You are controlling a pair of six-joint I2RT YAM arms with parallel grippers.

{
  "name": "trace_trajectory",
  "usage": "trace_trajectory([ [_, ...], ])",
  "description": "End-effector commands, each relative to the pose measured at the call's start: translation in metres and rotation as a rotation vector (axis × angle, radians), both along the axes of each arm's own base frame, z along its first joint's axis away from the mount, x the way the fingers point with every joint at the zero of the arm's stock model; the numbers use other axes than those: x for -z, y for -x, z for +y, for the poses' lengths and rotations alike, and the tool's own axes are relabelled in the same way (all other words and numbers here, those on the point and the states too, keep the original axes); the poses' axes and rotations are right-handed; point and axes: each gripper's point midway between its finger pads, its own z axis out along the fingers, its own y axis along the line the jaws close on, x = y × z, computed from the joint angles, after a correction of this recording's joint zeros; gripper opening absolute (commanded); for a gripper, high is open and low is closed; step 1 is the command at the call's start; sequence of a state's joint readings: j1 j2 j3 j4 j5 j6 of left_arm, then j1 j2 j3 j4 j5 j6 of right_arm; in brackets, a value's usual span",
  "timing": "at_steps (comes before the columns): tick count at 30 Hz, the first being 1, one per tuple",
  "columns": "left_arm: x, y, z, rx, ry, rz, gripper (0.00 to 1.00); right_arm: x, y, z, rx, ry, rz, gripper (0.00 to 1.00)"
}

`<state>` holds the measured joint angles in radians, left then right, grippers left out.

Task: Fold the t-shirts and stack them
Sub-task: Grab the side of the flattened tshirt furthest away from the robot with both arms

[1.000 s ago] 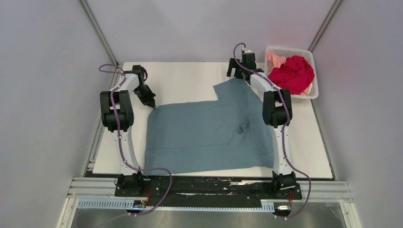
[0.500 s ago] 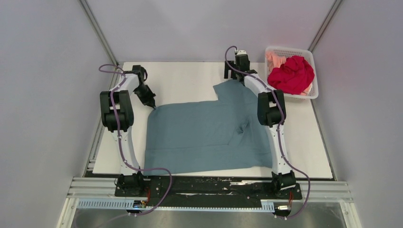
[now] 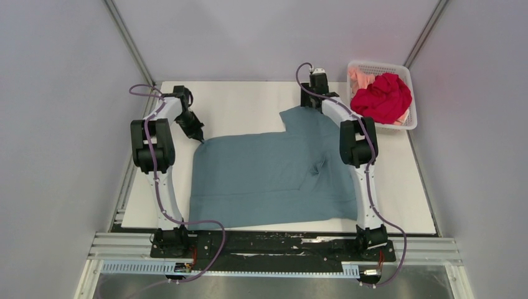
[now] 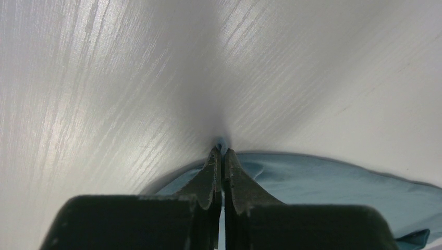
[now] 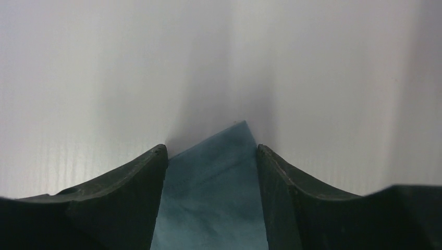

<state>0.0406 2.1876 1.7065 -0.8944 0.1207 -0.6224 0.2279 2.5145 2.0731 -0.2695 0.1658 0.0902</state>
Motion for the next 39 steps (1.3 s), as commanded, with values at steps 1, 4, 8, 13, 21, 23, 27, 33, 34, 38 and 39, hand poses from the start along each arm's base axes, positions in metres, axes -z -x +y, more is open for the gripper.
trace_trajectory([
  [1,-0.01,-0.004,0.005,0.001,-0.038,-0.043,0.0,-0.03,0.005,0.004,-0.016,0.006,-0.024,0.57],
  [4,-0.012,-0.004,0.004,0.003,-0.038,-0.049,0.0,-0.028,0.005,0.007,-0.024,0.005,-0.017,0.38],
  [8,-0.015,-0.005,0.005,-0.004,-0.042,-0.058,0.0,-0.04,0.001,0.013,-0.037,-0.014,-0.038,0.18],
  [13,-0.026,-0.002,0.004,-0.01,-0.05,-0.094,0.0,-0.092,0.007,0.024,-0.063,-0.019,-0.112,0.0],
  [21,-0.054,0.017,-0.002,-0.002,-0.079,-0.205,0.0,-0.139,0.095,0.019,-0.087,-0.066,-0.129,0.0],
  [23,-0.059,0.026,-0.008,0.009,-0.094,-0.219,0.0,-0.146,0.12,0.013,-0.078,-0.069,-0.13,0.0],
  [27,-0.064,0.048,-0.015,0.02,-0.134,-0.238,0.0,-0.165,0.167,0.005,-0.089,-0.062,-0.153,0.0],
  [33,-0.074,0.084,-0.018,0.006,-0.171,-0.271,0.0,-0.189,0.235,-0.014,-0.058,-0.07,-0.18,0.0],
  [34,-0.076,0.093,-0.017,-0.001,-0.174,-0.281,0.0,-0.193,0.244,-0.018,-0.052,-0.075,-0.186,0.0],
  [38,-0.078,0.121,-0.016,-0.024,-0.174,-0.306,0.0,-0.206,0.28,-0.022,-0.06,-0.094,-0.207,0.0],
  [39,-0.073,0.129,-0.017,-0.021,-0.165,-0.297,0.0,-0.207,0.287,-0.022,-0.059,-0.1,-0.205,0.0],
])
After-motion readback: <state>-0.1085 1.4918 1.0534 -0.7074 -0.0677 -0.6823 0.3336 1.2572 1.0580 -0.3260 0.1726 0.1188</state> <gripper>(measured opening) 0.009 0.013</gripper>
